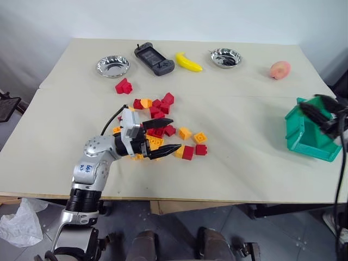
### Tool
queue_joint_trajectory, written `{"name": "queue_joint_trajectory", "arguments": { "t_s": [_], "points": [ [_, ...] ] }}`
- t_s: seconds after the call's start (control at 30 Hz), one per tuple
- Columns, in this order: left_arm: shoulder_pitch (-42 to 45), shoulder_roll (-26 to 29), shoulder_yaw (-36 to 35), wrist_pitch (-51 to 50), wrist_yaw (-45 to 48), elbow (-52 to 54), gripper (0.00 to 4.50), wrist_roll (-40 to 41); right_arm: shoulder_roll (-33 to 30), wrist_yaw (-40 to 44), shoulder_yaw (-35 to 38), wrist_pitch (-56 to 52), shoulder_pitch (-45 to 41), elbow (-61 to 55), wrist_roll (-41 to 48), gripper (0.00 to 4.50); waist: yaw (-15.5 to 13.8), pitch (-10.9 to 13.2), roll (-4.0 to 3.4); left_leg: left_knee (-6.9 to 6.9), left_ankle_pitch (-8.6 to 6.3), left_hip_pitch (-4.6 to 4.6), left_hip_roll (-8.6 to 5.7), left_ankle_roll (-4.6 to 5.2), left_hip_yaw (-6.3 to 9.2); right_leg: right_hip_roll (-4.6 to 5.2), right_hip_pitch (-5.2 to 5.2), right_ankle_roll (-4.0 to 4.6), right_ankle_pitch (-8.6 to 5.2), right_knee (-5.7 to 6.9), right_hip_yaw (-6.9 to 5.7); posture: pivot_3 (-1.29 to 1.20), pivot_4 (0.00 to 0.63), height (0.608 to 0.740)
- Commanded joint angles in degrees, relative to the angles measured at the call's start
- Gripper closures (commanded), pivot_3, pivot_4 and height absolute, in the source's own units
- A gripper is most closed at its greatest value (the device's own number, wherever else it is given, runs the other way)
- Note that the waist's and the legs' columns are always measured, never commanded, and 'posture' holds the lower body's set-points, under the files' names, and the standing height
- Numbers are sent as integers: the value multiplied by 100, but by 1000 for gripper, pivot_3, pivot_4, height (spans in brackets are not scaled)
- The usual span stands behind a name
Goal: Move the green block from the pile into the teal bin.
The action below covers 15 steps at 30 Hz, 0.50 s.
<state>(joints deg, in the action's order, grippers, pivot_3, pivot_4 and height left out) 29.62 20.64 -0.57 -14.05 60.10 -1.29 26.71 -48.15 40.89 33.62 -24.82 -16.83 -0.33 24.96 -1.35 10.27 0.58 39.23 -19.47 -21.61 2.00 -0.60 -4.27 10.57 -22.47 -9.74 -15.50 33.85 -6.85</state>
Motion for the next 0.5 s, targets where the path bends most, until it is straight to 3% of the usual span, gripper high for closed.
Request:
{"name": "queue_joint_trajectory", "arguments": {
  "t_s": [0.03, 0.2, 0.43, 0.5],
  "points": [
    [83, -78, 167, 59, -48, 29, 0, -46, -254, -571, 173, 207, -15, 692, -489, 2571, 4, 0, 0, 0, 0, 0, 0, 0, -2, 0, 0, 0, 0, -1, 2, 0, 150, 740],
    [96, 66, 137, 21, -6, 20, 0, 6, -219, -647, -287, 489, -463, 1690, -728, 2571, 113, -6, -12, -6, 0, 7, 1, 0, -12, -1, -3, 0, 0, 1, 10, 0, 150, 740],
    [-108, 537, -263, -56, -215, 167, 0, 35, -153, -627, -512, 1354, -816, 2412, -836, 267, 156, -4, -15, -9, 0, 8, 1, 0, -12, 0, -3, 0, 0, 0, 11, 0, 150, 740],
    [-209, 641, -399, 50, -312, 177, 0, -3, -42, -430, -445, 1759, -759, 2239, -669, 41, 156, -4, -16, -10, 0, 8, 1, 0, -11, 0, -3, 0, 0, -1, 11, 0, 150, 740]
  ]
}}
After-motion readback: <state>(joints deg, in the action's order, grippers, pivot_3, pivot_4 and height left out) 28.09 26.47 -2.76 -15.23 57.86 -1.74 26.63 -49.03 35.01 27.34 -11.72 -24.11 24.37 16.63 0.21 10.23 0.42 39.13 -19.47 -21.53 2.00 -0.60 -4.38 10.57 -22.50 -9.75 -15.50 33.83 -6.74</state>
